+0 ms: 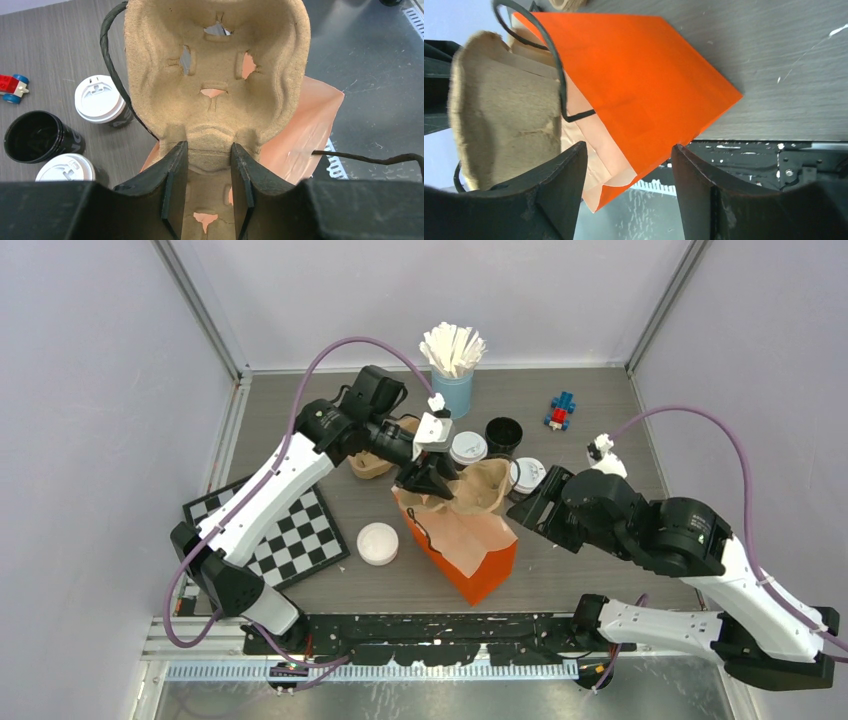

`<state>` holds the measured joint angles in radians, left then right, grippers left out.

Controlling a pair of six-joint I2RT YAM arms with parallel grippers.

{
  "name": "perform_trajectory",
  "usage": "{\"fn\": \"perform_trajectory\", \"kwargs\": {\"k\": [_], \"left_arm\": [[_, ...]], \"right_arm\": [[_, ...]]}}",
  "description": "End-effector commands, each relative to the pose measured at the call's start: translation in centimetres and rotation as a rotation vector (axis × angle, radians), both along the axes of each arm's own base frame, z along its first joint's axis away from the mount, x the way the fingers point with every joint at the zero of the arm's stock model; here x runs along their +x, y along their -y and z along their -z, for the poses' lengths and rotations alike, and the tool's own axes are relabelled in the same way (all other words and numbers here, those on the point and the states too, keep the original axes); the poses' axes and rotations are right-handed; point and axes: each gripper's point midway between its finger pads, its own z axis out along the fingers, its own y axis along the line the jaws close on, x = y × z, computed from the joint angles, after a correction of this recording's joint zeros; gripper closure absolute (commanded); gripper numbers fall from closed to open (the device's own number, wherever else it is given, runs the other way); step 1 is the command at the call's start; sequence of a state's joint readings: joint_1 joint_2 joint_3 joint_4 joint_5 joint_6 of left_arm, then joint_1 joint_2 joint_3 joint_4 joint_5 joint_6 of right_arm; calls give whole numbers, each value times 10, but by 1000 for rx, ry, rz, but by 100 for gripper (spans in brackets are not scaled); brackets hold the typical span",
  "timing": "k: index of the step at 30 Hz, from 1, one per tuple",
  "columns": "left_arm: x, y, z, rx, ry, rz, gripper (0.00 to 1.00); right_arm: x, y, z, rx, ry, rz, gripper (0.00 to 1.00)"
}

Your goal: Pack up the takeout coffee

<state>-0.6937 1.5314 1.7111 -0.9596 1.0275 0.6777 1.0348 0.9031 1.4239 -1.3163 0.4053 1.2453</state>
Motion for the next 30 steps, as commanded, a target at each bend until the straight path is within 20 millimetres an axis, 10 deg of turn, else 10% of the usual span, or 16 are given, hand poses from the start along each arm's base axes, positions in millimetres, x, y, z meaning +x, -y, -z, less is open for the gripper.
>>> {"fn": "perform_trajectory", "kwargs": {"k": [1,12,20,30], "left_arm": [[-3,-3,-8,-3,38,10,75],[-8,-6,0,37,93,16,75],[-17,-11,6,76,111,17,75],[-34,-15,28,169,164,80,72]], "right_arm": [[-5,-23,5,138,-66,11,36],[-8,-25,30,32,-143,4,45],[-2,10,24,-66,-36,27,85],[3,24,13,-140,76,-35,86]]}}
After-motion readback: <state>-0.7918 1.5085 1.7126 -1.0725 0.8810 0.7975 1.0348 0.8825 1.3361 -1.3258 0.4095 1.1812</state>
